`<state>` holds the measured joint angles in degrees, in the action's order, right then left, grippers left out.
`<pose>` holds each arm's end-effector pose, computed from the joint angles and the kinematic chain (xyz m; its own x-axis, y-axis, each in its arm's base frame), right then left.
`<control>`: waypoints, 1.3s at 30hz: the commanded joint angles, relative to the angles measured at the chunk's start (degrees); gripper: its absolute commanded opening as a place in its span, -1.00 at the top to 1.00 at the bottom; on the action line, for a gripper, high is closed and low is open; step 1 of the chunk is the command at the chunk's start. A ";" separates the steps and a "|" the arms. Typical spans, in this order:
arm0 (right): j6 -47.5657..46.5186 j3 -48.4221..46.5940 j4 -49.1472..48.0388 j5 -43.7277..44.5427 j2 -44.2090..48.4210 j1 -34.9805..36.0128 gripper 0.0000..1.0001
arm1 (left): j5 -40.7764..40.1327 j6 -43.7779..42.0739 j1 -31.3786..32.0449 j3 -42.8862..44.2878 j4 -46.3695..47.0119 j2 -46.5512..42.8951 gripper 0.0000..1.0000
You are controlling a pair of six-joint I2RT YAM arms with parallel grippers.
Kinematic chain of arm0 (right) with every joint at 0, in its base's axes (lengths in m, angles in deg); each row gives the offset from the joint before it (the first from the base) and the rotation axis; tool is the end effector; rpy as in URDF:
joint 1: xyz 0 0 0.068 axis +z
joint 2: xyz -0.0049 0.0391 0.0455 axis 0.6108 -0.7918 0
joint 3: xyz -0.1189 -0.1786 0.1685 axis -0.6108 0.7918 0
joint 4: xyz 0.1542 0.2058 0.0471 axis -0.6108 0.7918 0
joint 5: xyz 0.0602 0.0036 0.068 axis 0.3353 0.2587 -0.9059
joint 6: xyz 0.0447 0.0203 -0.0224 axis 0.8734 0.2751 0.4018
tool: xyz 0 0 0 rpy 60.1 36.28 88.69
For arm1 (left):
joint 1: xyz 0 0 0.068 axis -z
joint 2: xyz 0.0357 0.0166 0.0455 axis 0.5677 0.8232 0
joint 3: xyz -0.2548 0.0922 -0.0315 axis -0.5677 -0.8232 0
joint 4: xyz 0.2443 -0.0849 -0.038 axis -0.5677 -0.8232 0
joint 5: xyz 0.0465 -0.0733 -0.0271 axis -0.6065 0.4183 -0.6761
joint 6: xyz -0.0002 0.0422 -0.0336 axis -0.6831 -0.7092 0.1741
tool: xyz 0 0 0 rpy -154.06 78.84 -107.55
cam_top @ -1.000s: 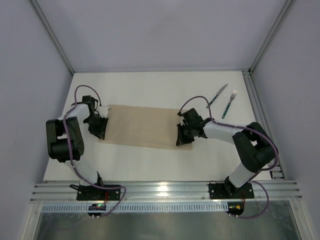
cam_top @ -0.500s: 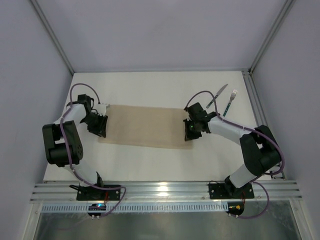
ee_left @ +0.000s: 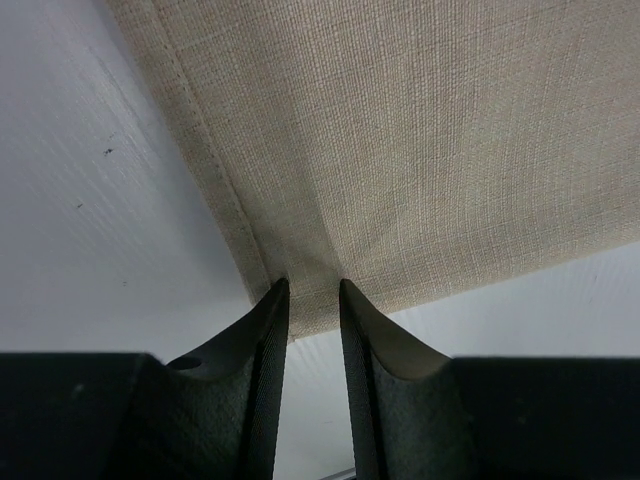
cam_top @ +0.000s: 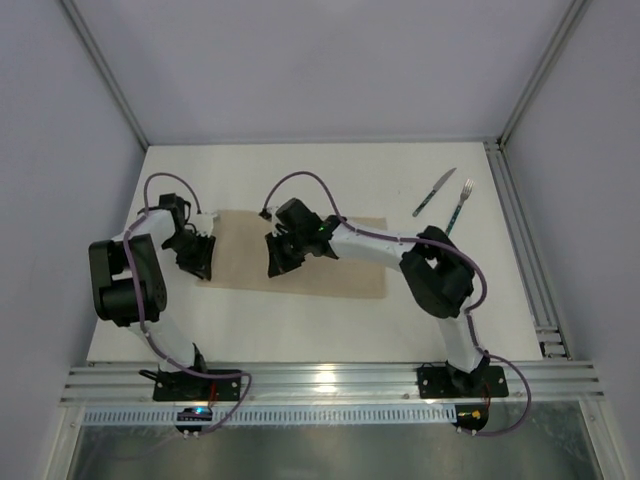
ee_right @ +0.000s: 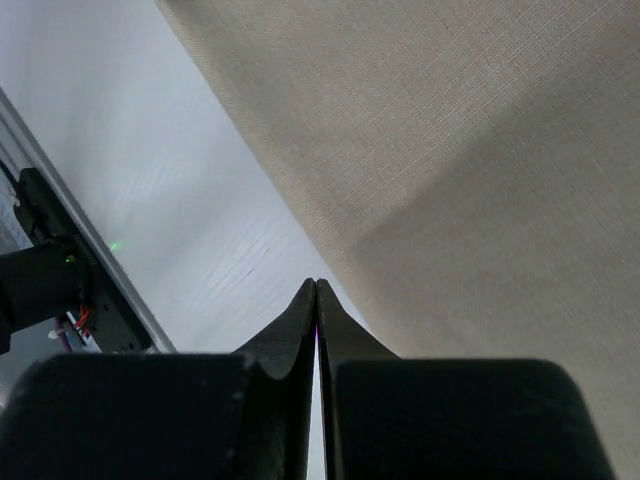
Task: Fold the napkin into a case and place the utensils inside
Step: Smooth out the rectangle-folded napkin at the center of the board.
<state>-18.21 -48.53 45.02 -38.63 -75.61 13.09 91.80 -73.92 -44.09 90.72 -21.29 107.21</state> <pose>0.2739 0.3546 0.2027 -0.7700 -0.3594 -0.5272 -0.6232 0.6010 0.5005 0.3021 0.0409 0.1580 -0.9612 0.2108 -0.1778 0.2469 0.9451 -0.2142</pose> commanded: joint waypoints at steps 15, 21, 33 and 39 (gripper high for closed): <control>-1.43 9.25 7.90 0.10 -1.97 -6.70 0.93 | -3.42 0.64 -0.26 -1.69 3.96 2.56 0.44; 1.29 24.98 4.39 0.45 8.66 -13.19 0.93 | -4.04 0.55 -0.26 -1.77 4.14 2.65 0.45; 2.09 43.98 6.58 5.72 26.32 -27.35 0.93 | -3.16 -0.06 -0.26 -1.95 3.79 1.95 0.45; 1.12 42.41 11.94 7.48 33.18 -30.00 0.92 | -1.23 -1.03 -0.26 -1.95 3.00 0.02 0.42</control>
<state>-15.70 -5.08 51.73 -35.44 -46.22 -16.48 91.08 -73.07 -44.09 90.68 -20.94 107.21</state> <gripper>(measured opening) 0.037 0.284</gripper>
